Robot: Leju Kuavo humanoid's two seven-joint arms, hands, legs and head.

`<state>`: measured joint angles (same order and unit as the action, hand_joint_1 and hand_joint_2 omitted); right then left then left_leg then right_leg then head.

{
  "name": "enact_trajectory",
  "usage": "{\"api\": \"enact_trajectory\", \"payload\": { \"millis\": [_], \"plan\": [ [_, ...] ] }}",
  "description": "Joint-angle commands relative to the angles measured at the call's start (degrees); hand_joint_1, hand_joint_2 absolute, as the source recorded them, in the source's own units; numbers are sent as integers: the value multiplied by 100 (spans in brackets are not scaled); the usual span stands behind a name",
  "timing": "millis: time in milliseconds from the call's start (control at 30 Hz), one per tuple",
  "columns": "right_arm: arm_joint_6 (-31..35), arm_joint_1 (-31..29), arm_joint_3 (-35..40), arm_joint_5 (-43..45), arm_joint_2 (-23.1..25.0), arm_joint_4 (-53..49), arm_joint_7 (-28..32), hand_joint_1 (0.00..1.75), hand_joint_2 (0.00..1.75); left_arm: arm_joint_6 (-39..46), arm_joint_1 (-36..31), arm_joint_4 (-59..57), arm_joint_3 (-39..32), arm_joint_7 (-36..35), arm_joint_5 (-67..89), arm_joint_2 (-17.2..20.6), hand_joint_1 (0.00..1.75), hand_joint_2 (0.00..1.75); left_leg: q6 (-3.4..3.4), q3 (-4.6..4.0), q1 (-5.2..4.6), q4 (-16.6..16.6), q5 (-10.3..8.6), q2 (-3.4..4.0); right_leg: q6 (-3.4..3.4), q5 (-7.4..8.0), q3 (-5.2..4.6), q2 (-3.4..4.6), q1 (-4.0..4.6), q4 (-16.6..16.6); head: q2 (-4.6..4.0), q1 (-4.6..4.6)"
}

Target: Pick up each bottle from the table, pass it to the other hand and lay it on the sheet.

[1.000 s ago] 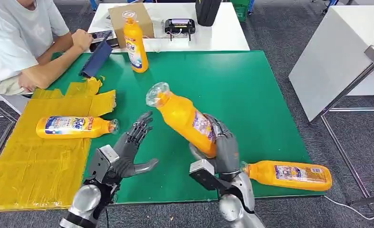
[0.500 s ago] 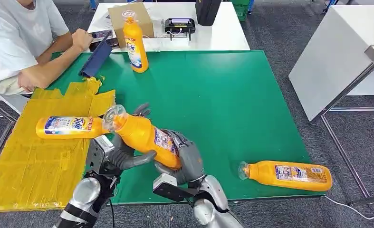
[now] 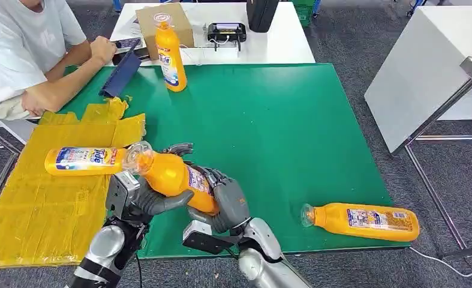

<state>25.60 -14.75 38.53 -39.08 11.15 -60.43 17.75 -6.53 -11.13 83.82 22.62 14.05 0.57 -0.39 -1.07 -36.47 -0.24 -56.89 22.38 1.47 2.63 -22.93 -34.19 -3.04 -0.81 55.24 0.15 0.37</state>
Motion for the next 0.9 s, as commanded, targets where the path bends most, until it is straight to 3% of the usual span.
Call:
{"api": "enact_trajectory", "payload": {
  "millis": [33,67,100,133,200,267,367,600,733,900],
  "plan": [
    [130,-8,302,-28,-166,273,-36,175,175,194,-398,-337,155,38,144,-23,175,175,9,33,10,0,12,-27,-11,-16,41,8,4,-3,0,-2],
    [171,17,265,-14,-170,226,-22,140,175,238,-408,-334,139,44,163,-36,175,175,7,23,7,2,7,-24,-9,-11,30,3,3,-5,0,-2],
    [251,66,188,43,-170,132,1,16,175,330,-418,-305,108,61,209,-43,175,175,5,14,8,2,4,-20,-6,-6,20,1,5,-6,0,0],
    [340,128,121,100,-178,-1,57,0,175,474,-416,-248,59,95,284,-42,175,175,9,31,11,-1,12,-30,-11,-17,39,4,5,-3,0,-4],
    [386,197,26,193,-220,-215,96,0,175,746,-440,-132,-7,151,486,-6,175,175,6,15,8,0,5,-25,-7,-10,21,-1,4,-3,0,-2],
    [466,377,-164,281,-282,-733,112,0,175,1670,-510,40,8,172,1751,149,175,175,7,17,7,-2,8,-23,-7,-11,23,3,3,-1,0,0],
    [586,680,-496,195,-384,-1643,67,0,175,2327,-645,169,-52,-210,3274,320,175,175,7,9,8,-7,10,-23,-8,-13,16,5,5,5,0,0],
    [528,798,-596,130,-438,-1985,-9,0,175,2463,-667,163,-85,-320,3695,334,175,175,5,9,6,-1,5,-16,-6,-7,15,7,3,-1,0,-2],
    [843,1145,-981,39,-563,-3057,60,0,175,2829,-913,45,-59,-1254,6101,589,175,175,9,16,8,-8,13,-26,-10,-17,25,7,3,6,0,-2],
    [763,1372,-1329,-33,-614,-3861,23,0,175,2051,-1358,-569,133,-2218,8435,893,175,175,6,6,6,-4,4,-25,-7,-9,13,-1,3,3,0,0]
  ]
}}
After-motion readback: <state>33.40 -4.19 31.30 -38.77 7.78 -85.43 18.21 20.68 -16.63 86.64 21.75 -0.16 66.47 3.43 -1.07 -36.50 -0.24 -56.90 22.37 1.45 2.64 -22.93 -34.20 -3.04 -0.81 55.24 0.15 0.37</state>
